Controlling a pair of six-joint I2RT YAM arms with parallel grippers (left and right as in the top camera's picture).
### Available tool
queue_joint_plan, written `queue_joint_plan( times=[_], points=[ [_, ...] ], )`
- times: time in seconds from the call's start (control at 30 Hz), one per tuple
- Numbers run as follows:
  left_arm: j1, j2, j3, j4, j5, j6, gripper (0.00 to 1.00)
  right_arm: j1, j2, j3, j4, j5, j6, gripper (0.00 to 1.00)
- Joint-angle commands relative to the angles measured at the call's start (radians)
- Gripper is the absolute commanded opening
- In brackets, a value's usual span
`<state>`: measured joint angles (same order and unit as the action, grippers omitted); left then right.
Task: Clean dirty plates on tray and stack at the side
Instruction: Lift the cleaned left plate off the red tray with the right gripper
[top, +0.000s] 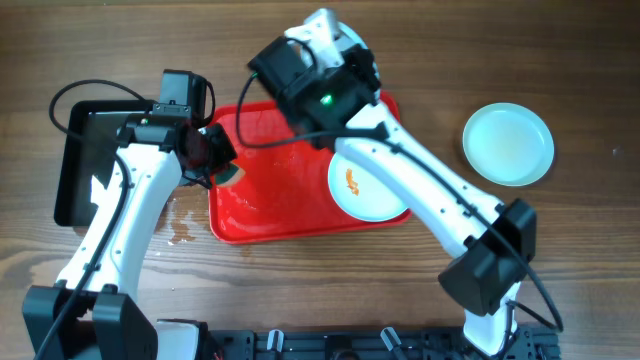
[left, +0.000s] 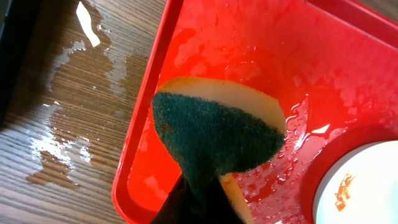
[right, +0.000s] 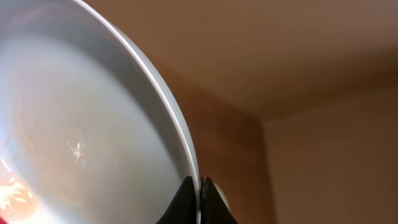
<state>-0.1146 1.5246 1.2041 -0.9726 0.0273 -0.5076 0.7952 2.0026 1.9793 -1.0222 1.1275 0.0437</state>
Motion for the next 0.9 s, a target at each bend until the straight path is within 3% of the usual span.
queue_joint_plan(
  times=[0.0,0.23,0.43,0.7,0.87],
  points=[
    [0.006,0.018,0.006,0.003,-0.01,-0.006,0.04,0.063,-0.011,0.018,0.07,0.214,-0.145,0.04],
    [0.006,0.019,0.006,0.003,-0.01,-0.006,0.04,0.116,-0.011,0.018,0.205,0.319,-0.288,0.04],
    [0.006,0.019,0.006,0.003,-0.008,-0.006,0.04,0.124,-0.011,0.013,0.209,0.292,-0.274,0.04],
    [0.006,0.019,0.006,0.011,0.043,-0.002,0.04,0.101,-0.009,0.007,-0.058,-0.182,0.128,0.04],
    [0.005,0.019,0.006,0.011,0.059,-0.002,0.04,0.045,-0.004,0.006,-0.072,-0.491,0.314,0.04]
  ],
)
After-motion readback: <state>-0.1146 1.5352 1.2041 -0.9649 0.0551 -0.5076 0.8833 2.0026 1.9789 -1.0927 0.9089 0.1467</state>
